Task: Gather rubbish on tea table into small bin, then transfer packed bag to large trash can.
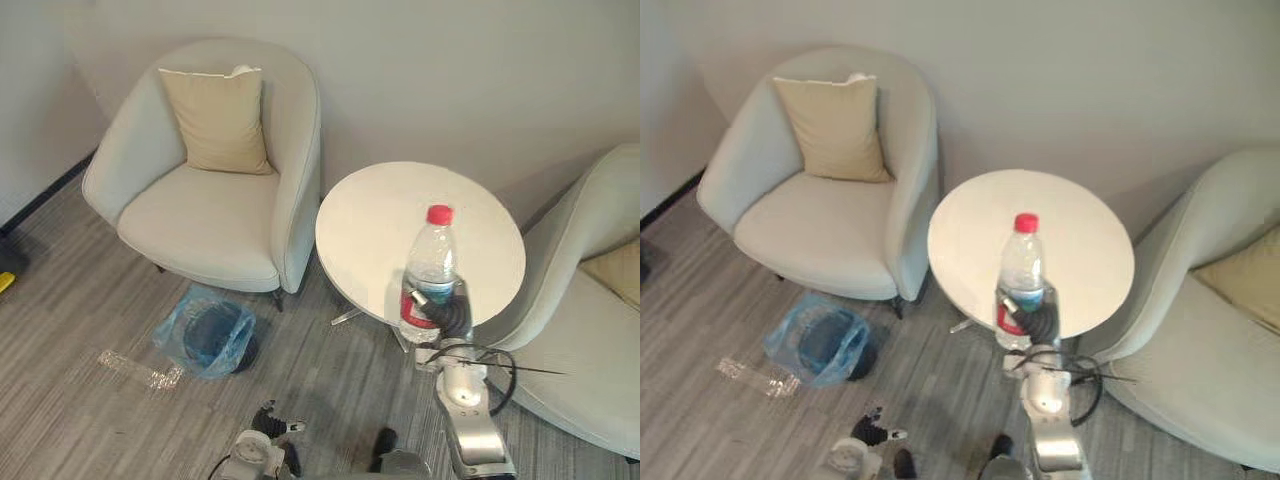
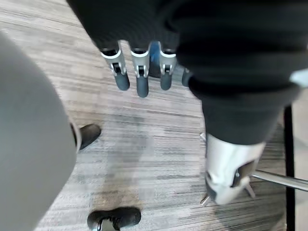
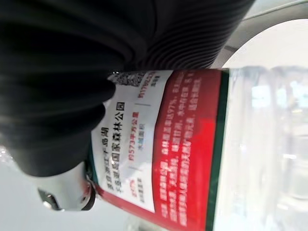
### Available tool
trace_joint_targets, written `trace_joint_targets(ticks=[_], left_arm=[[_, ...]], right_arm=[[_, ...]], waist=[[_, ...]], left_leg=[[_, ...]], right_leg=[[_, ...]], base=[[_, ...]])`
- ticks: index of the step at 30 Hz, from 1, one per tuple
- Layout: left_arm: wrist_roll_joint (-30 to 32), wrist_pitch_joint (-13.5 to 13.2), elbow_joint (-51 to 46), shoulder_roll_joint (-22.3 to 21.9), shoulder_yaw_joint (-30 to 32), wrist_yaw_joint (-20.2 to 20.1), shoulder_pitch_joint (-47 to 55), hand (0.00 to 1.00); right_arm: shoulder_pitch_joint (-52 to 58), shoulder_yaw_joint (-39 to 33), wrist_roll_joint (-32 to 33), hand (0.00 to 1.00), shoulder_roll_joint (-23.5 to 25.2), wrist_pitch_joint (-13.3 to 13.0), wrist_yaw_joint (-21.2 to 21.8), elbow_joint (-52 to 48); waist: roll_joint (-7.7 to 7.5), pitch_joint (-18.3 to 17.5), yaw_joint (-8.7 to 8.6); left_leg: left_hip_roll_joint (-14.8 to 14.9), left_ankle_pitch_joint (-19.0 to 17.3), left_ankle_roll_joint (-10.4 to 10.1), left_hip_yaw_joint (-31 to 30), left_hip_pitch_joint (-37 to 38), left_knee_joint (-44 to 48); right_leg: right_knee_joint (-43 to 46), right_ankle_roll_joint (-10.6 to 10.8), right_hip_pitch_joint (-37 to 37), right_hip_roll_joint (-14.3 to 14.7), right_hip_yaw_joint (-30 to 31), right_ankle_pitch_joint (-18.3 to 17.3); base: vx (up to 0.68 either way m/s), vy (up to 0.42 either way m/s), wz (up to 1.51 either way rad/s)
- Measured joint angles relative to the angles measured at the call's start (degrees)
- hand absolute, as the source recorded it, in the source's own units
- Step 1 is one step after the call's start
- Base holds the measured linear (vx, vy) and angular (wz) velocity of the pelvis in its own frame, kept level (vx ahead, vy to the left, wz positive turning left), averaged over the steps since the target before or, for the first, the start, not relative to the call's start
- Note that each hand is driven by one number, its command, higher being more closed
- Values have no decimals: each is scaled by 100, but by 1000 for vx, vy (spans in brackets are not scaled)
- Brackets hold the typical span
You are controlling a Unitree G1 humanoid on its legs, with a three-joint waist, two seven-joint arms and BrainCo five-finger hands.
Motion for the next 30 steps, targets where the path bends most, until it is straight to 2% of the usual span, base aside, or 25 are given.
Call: trace_joint_targets(ticks=[2, 3, 4, 7, 9, 10, 11, 12, 13, 14, 15, 16, 17, 18, 19, 21, 24, 25, 27, 30], left_arm=[[-98, 1, 0, -4, 86, 2, 14, 0], [-104, 3, 1, -3, 103, 4, 42, 0], [-103, 4, -1, -4, 104, 3, 57, 0], [-103, 3, -29, -7, 114, 3, 63, 0], [-106, 17, -87, -19, 112, 1, 120, 0], [-106, 18, -125, -30, 112, 1, 126, 0], [-110, 19, -208, -53, 111, 1, 150, 0], [-117, 14, -254, -50, 133, 1, 158, 0], [-123, 15, -247, -52, 175, 2, 158, 0], [-146, 20, -239, -81, 285, 1, 158, 0], [-148, 27, -271, -151, 355, 10, 155, 0], [-148, 31, -276, -161, 383, 10, 160, 0], [-149, 78, -233, -221, 529, 10, 117, 0], [-148, 76, -265, -221, 543, 10, 98, 0], [-147, 82, -284, -304, 563, 11, 39, 0], [-149, 50, -320, -361, 526, 12, 45, 0], [-151, 57, -312, -360, 521, 14, 45, 0], [-148, 56, -318, -357, 522, 14, 43, 0], [-140, 57, -336, -320, 535, 19, 30, 0], [-134, 66, -335, -213, 535, 20, 18, 0]], right_arm=[[59, -24, -1, 100, 2, 1, 8, -1], [171, -93, -1, 100, 1, 2, 13, -1], [255, -153, -1, 100, 8, 9, 14, -1], [288, -239, -2, 100, 26, 48, 19, -7], [388, -284, 3, 100, 148, 84, 26, -260], [435, -321, 2, 100, 159, 88, 25, -340], [588, -464, 3, 100, 169, 89, 18, -534], [646, -528, 3, 100, 140, 98, 8, -575], [643, -539, 4, 100, 126, 117, 6, -559], [639, -543, 4, 100, 134, 135, 31, -558], [616, -489, 4, 100, 99, 133, 56, -573], [617, -478, 5, 100, 107, 132, 71, -571], [617, -337, 17, 100, 162, 111, 140, -594], [608, -294, 18, 100, 177, 108, 144, -614], [589, -250, 48, 100, 109, 105, 149, -598], [618, -234, 68, 100, 103, 143, 144, -565], [516, -283, 67, 100, 84, 140, 119, -565], [487, -312, 65, 100, 48, 136, 112, -560], [497, -302, 40, 100, 60, 141, 106, -434], [321, -204, 2, 100, 188, 177, 95, -35]], waist=[[36, 25, -36], [59, 38, -114], [74, 38, -151], [85, 23, -132], [98, 19, -184], [100, 16, -184], [75, 30, -183], [37, 51, -195], [30, 56, -204], [67, 27, -209], [131, 40, -217], [199, 40, -216], [115, -39, -204], [57, -19, -200], [250, 74, -193], [285, 116, -53], [300, 107, -48], [296, 109, -46], [167, 45, 51], [50, 64, 72]], left_leg=[[-40, -55, 4, -105, -2, 2], [-76, -73, 28, -314, -1, 0], [-109, -49, 10, -516, -3, -19], [-135, 63, -16, -708, 28, -199], [-170, 79, -21, -1078, -121, -196], [-182, 78, -21, -1162, -145, -177], [-235, 45, 6, -1470, -254, 34], [-266, -85, 37, -1758, -280, 221], [-264, -133, 63, -1854, -273, 258], [-207, -185, 37, -2098, -266, 436], [-120, -224, 78, -2314, -277, 585], [-83, -245, 72, -2369, -291, 622], [-111, -302, 86, -2248, -698, 1221], [-165, -364, 78, -2064, -838, 1514], [36, -642, 6, -1582, -1111, 2232], [365, -816, -66, -611, -1244, 2717], [636, -742, 4, -8, -1236, 2046], [658, -218, -27, 171, -1243, 1496], [399, -54, 63, 245, -1017, 1123], [324, -49, 77, 252, -874, 1048]], right_leg=[[148, 15, -31, 6, 364, -196], [316, 124, -52, 132, 856, -495], [458, 125, -73, 258, 1240, -724], [666, 95, -158, 362, 1506, -961], [776, 121, -180, 485, 1713, -1278], [777, 132, -159, 500, 1707, -1315], [896, 157, -18, 548, 1696, -1407], [1193, 65, 30, 546, 1867, -1449], [1311, 69, 25, 565, 1919, -1456], [1619, 64, 32, 646, 1945, -1457], [2049, -33, -150, 755, 1940, -1587], [2097, -100, -193, 827, 1994, -1680], [829, -222, 17, 967, 2055, -1604], [520, -229, 48, 916, 2022, -1234], [483, -292, 264, 969, 1701, -1168], [405, -352, 624, 970, 1481, -1204], [316, -401, 865, 949, 1208, -1307], [295, -291, 944, 918, 1112, -1421], [238, -216, 990, 733, 1071, -1459], [248, -145, 1098, 711, 1154, -1369]], base=[[-76, 30, 26], [-19, -60, 79], [-14, -78, 85], [50, -76, 43], [108, -79, 62], [163, -78, 102], [196, -81, 120], [210, -73, 125], [239, -44, 118], [257, -49, 102], [234, -73, 94], [207, -76, 105], [128, -30, 82], [150, -31, 115], [132, -36, 81], [167, -47, 70], [139, -17, 54], [107, 48, 41], [187, 86, 32], [152, 59, 5]])
